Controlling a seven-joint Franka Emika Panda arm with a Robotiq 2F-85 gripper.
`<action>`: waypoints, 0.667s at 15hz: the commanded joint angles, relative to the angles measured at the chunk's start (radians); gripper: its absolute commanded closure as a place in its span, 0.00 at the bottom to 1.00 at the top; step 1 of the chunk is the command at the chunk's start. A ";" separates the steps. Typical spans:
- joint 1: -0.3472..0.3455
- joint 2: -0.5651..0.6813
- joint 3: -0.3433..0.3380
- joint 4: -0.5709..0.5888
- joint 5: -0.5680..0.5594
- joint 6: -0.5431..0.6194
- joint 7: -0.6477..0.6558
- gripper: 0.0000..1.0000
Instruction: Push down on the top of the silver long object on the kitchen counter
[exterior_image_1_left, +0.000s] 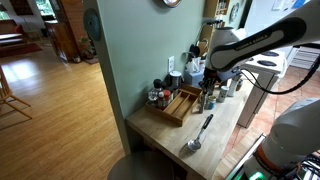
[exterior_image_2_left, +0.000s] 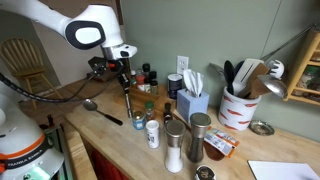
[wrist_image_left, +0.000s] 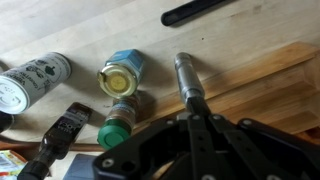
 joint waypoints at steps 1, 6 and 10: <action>0.011 0.056 -0.024 -0.006 0.027 0.034 -0.037 1.00; 0.013 0.094 -0.034 0.002 0.043 0.037 -0.057 1.00; 0.019 0.120 -0.039 -0.004 0.068 0.043 -0.074 1.00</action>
